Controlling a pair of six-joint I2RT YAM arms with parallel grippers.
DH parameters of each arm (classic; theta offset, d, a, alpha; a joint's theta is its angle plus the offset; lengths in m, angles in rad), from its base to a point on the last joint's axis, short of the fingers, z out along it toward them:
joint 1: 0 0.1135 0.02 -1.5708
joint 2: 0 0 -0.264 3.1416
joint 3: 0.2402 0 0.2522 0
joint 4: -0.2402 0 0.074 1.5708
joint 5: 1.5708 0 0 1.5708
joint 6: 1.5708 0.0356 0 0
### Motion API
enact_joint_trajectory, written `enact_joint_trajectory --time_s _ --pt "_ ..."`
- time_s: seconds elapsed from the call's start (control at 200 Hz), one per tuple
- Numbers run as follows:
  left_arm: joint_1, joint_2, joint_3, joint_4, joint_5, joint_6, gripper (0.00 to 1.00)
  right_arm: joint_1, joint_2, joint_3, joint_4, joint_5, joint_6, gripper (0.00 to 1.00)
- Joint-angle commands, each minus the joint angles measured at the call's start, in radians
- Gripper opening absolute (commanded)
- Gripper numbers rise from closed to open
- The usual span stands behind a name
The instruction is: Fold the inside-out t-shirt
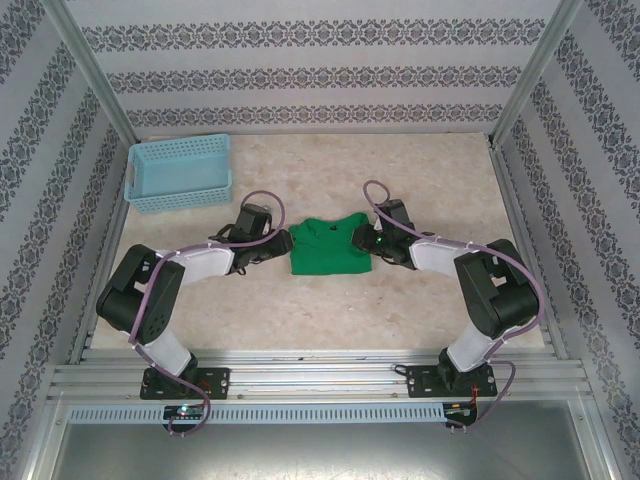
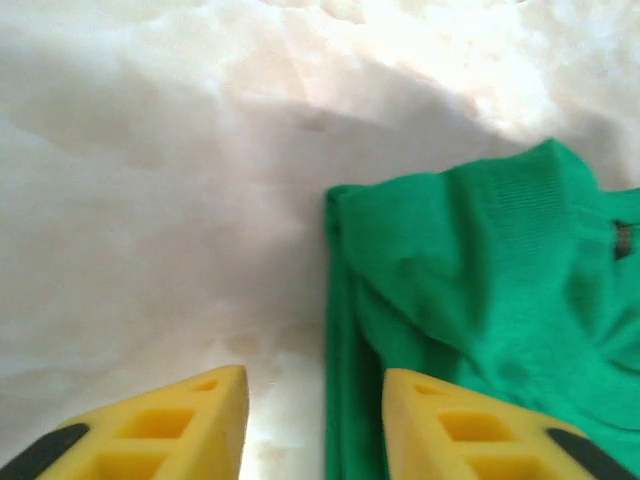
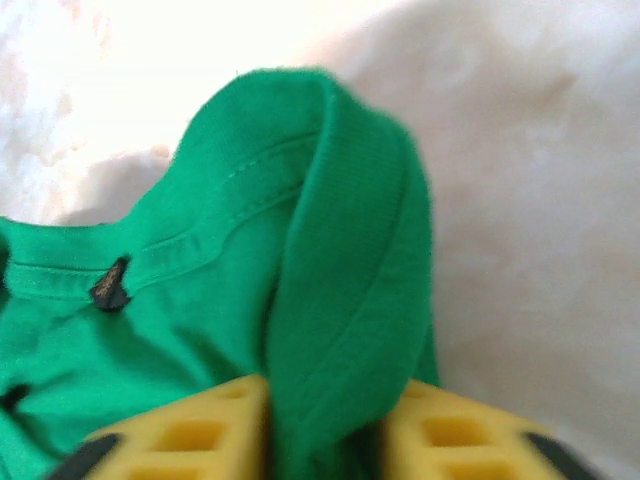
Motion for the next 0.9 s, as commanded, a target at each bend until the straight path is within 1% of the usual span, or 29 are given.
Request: enact_joint_trajectory --time_s 0.0,0.02,0.075,0.14,0.205,0.295,0.365,0.465,0.55,0.615,0.674,0.739,0.819,0.894 --pt "0.009 -0.099 0.086 -0.192 -0.084 0.043 0.47 -0.012 -0.064 0.052 -0.111 0.056 -0.032 0.51" --pt "0.009 -0.121 0.094 -0.214 -0.097 0.054 0.48 -0.01 -0.078 0.059 -0.131 0.064 -0.041 0.56" --pt "0.005 -0.174 0.116 -0.263 -0.114 0.088 0.51 -0.01 -0.118 0.078 -0.209 0.086 -0.072 0.63" --pt "-0.015 -0.206 0.141 -0.303 -0.116 0.109 0.52 -0.002 -0.163 0.088 -0.288 0.117 -0.096 0.65" --pt "-0.051 -0.214 0.15 -0.291 -0.093 0.116 0.52 0.02 -0.205 0.082 -0.327 0.136 -0.106 0.66" --pt "-0.102 -0.182 0.15 -0.234 -0.068 0.097 0.52 0.081 -0.233 0.083 -0.361 0.173 -0.104 0.66" --pt "-0.126 -0.132 0.156 -0.178 -0.049 0.075 0.51 0.137 -0.221 0.1 -0.377 0.207 -0.098 0.62" --pt "-0.143 -0.044 0.164 -0.115 -0.02 0.037 0.48 0.178 -0.161 0.108 -0.341 0.188 -0.059 0.57" --pt "-0.143 0.016 0.149 -0.072 -0.027 0.017 0.47 0.176 -0.094 0.099 -0.308 0.167 -0.017 0.53" --pt "-0.142 0.05 0.136 -0.064 -0.055 0.017 0.47 0.168 -0.053 0.08 -0.283 0.169 0.006 0.52" --pt "-0.135 0.074 0.117 -0.058 -0.07 0.017 0.47 0.147 -0.022 0.052 -0.26 0.168 0.028 0.52" --pt "-0.121 0.088 0.09 -0.041 -0.055 0.006 0.47 0.114 -0.005 0.015 -0.22 0.142 0.04 0.51" --pt "-0.111 0.072 0.066 -0.034 -0.045 0.006 0.47 0.078 -0.024 -0.01 -0.191 0.079 0.032 0.5" --pt "-0.11 0.03 0.078 -0.066 -0.051 0.023 0.48 0.073 -0.087 0.003 -0.222 0.078 -0.002 0.53"
